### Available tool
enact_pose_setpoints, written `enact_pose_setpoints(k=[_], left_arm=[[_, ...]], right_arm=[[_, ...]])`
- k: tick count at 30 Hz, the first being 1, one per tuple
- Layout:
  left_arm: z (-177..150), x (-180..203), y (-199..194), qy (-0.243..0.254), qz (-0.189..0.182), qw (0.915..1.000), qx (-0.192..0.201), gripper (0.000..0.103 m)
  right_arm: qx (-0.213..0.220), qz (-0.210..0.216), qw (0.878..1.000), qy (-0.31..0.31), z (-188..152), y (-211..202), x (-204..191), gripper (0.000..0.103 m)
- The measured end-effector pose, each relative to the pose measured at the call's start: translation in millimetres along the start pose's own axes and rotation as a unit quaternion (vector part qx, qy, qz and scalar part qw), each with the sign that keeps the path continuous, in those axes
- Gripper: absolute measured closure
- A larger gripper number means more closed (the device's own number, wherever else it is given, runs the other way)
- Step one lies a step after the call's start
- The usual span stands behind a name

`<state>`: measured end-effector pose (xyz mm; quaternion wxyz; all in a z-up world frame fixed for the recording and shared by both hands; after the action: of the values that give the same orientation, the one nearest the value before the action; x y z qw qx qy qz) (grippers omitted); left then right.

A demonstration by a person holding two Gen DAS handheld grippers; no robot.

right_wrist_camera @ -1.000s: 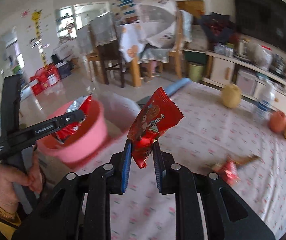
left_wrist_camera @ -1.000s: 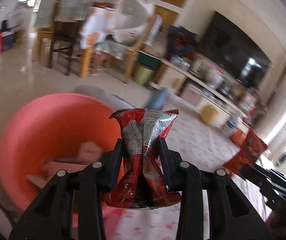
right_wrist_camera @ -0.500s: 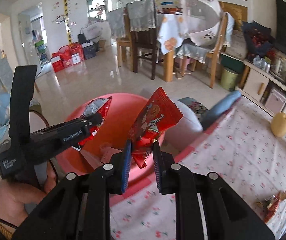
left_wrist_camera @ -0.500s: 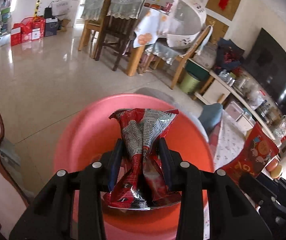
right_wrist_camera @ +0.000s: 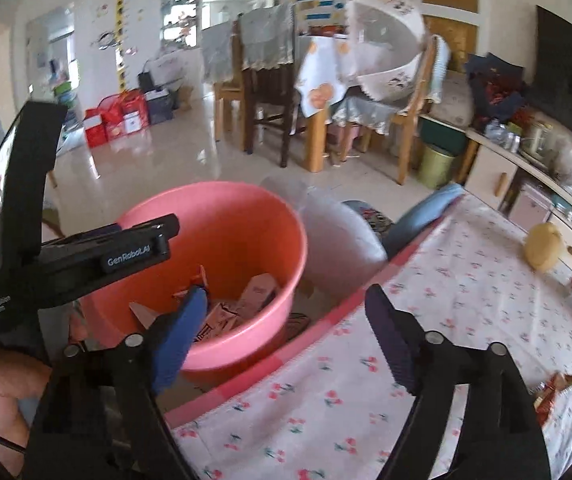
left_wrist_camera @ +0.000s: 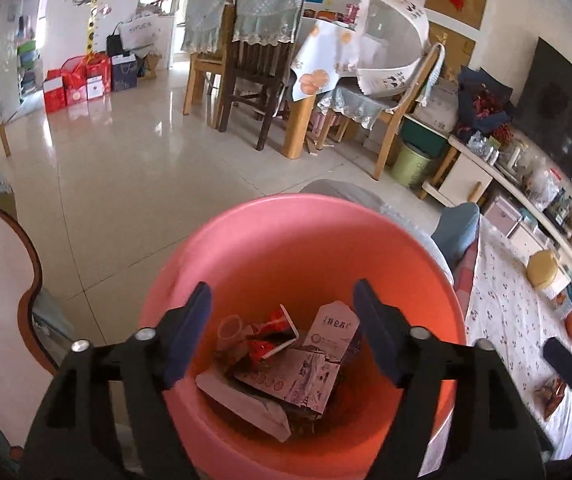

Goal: Collect trash
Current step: 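Open both grippers over the pink bucket to drop the bags, then move both tools back toward the remaining packets on the table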

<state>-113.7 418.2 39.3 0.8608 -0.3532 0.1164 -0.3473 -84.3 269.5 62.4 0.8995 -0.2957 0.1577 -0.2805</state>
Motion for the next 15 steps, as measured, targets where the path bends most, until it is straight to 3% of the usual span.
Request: enact_pose_setpoints(k=[15], left_arm=[[-8, 48, -28, 0.088, -0.002, 0.9956, 0.034, 0.017]], right_arm=[[-0.005, -0.067, 0.997, 0.035, -42, -63, 46, 0.013]])
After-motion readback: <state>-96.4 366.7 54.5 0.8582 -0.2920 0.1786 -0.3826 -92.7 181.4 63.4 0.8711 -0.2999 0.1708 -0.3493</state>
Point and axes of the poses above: each gripper's, at about its wrist camera, not at the fingertips, and y roughly the way its jaws point, x to its right, z to its top, the point moved 6 cm from there along y, roughly the way its jaws point, and after that the axes turned 12 degrees about z, right-handed, at the moved point
